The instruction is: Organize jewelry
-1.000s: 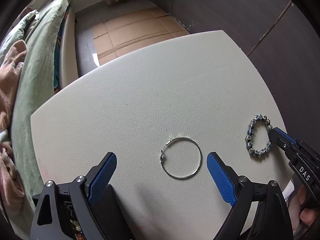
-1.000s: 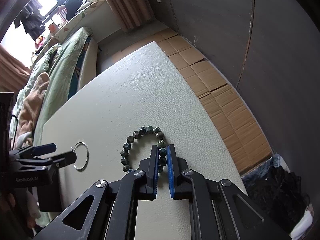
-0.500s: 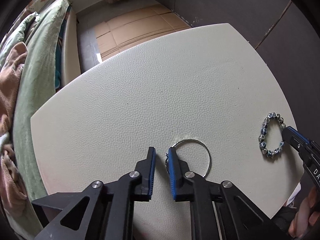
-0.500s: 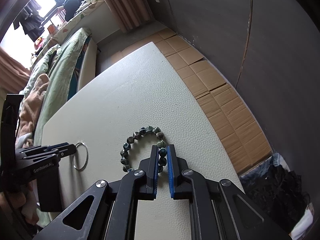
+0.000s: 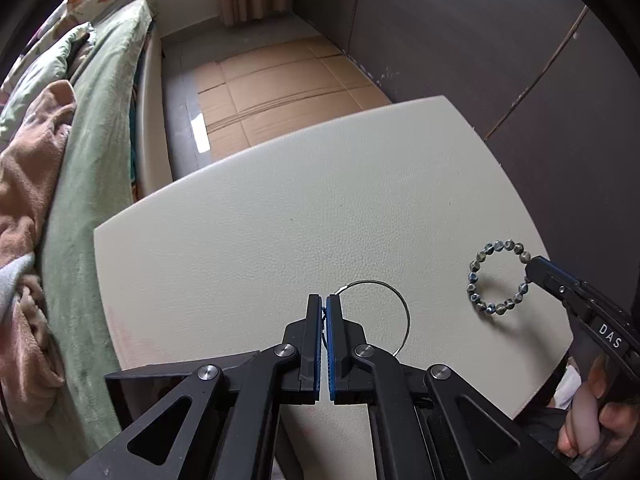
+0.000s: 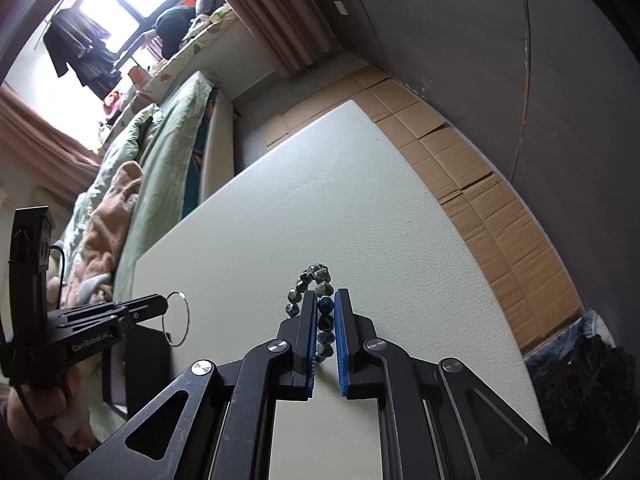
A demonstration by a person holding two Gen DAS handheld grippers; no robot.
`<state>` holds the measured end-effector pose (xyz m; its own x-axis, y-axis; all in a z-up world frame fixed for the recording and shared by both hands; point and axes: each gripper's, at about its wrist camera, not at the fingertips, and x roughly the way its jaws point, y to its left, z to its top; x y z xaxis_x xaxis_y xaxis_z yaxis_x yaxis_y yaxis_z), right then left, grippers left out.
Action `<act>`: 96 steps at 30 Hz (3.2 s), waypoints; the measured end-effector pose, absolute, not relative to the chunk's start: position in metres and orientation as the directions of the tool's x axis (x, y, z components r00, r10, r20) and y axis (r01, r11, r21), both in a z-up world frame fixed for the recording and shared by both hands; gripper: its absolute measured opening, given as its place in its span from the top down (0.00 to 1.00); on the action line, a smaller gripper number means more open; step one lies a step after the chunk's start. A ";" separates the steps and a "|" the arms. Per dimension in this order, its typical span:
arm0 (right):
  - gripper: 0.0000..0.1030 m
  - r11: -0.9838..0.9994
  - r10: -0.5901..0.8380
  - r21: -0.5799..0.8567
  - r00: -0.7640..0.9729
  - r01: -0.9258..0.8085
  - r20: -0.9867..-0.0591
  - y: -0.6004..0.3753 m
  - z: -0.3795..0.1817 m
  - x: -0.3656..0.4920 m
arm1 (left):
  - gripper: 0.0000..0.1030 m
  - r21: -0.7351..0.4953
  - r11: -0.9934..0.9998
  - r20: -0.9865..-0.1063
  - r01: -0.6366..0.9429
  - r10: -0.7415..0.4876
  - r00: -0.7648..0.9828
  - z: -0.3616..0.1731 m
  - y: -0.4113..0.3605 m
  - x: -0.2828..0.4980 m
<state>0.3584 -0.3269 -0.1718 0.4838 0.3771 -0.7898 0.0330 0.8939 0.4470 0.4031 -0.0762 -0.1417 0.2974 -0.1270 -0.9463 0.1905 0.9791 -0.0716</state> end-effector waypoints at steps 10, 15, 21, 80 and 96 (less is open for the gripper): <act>0.91 0.844 0.488 0.533 0.489 -0.054 -0.723 -0.290 -0.149 0.352 | 0.99 -0.105 0.988 -0.906 0.117 -0.143 0.399 -0.092 -0.021 0.373; 0.91 0.828 0.527 0.552 0.475 -0.099 -0.705 -0.264 -0.137 0.347 | 0.99 -0.091 0.993 -0.908 0.078 -0.115 0.403 -0.094 0.004 0.352; 0.91 0.809 0.571 0.558 0.468 -0.182 -0.674 -0.230 -0.109 0.341 | 0.98 -0.126 0.992 -0.910 0.026 -0.126 0.395 -0.100 0.032 0.341; 0.07 0.914 0.403 0.300 0.532 -0.273 -0.745 -0.242 -0.011 0.204 | 0.00 -0.203 0.979 -0.710 0.025 -0.165 0.685 -0.017 0.030 0.162; 0.07 0.950 0.310 0.189 0.666 -0.250 -0.679 -0.291 0.018 0.133 | 0.00 -0.087 0.996 -0.606 0.011 -0.062 0.793 0.022 0.004 0.084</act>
<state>0.1330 -0.2906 0.0180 0.6656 0.3102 -0.6788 -0.2496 0.9497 0.1892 0.0843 0.0042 0.0222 0.7929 -0.0617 -0.6063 0.0112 0.9962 -0.0866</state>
